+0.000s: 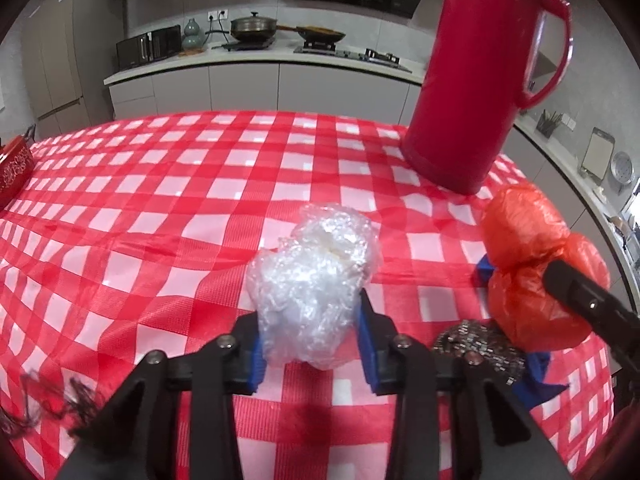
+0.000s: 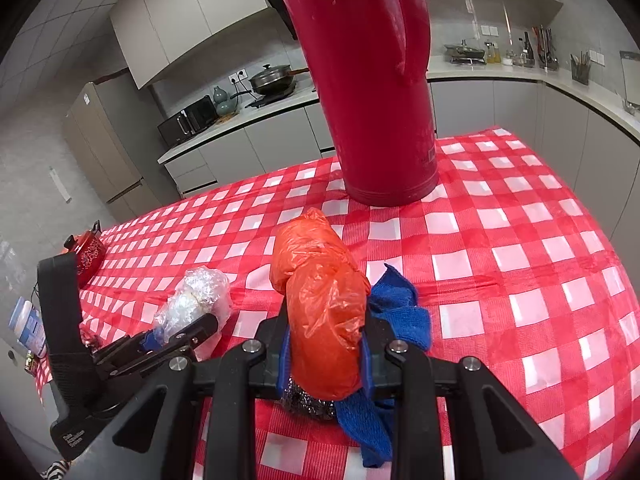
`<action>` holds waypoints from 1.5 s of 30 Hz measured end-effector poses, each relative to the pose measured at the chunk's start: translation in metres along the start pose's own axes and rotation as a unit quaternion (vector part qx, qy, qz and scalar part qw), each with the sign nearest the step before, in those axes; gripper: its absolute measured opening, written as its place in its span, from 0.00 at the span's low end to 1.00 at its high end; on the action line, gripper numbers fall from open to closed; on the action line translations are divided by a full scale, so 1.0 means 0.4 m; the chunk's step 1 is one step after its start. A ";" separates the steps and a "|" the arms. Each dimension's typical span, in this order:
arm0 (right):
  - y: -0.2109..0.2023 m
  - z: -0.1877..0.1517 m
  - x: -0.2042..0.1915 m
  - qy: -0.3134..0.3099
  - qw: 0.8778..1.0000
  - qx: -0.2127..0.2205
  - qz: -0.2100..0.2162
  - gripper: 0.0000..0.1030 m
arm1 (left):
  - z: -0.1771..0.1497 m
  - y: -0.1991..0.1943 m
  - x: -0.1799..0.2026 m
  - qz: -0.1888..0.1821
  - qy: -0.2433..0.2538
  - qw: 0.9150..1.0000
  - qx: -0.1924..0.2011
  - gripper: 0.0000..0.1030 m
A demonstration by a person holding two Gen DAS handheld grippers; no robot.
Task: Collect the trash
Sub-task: 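Carry the orange bag and plastic-wrap ball over the black bin with both grippers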
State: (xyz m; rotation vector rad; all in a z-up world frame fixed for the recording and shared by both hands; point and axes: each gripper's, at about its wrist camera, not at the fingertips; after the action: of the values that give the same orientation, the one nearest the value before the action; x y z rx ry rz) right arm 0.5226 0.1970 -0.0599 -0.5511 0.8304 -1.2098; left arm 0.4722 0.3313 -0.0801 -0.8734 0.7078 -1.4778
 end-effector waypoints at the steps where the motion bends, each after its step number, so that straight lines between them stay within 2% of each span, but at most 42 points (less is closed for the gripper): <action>1: -0.009 0.000 0.000 -0.001 1.000 0.002 0.001 0.28 | -0.002 -0.011 0.003 0.000 0.000 1.000 0.004 0.38; 13: -0.140 -0.036 0.041 -0.010 1.000 0.023 0.010 0.28 | -0.058 -0.165 0.087 -0.012 0.007 0.999 0.048 0.38; 25: -0.242 -0.105 0.163 -0.006 1.000 0.009 0.023 0.28 | -0.133 -0.225 0.222 -0.021 0.011 0.999 0.047 0.38; 34: -0.351 -0.148 0.290 0.017 1.000 0.015 0.015 0.28 | -0.174 -0.258 0.369 -0.039 0.037 0.997 0.048 0.38; 41: -0.460 -0.195 0.445 0.058 0.998 0.031 -0.018 0.28 | -0.204 -0.269 0.537 -0.078 0.082 0.993 0.041 0.38; 45: -0.519 -0.232 0.539 0.085 0.995 0.039 -0.041 0.28 | -0.227 -0.264 0.648 -0.104 0.116 0.987 0.031 0.38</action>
State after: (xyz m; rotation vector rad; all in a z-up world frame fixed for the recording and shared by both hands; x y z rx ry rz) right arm 0.3538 -0.0630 -0.0136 -0.4271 0.9068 -1.3719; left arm 0.3396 0.0782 -0.0099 -0.7524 0.7547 -1.7988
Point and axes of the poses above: each gripper's, at about its wrist camera, not at the fingertips, and y roughly the way its jaws point, x to its right, z to its top, and after that the axes turned 9 degrees about -x, right-handed
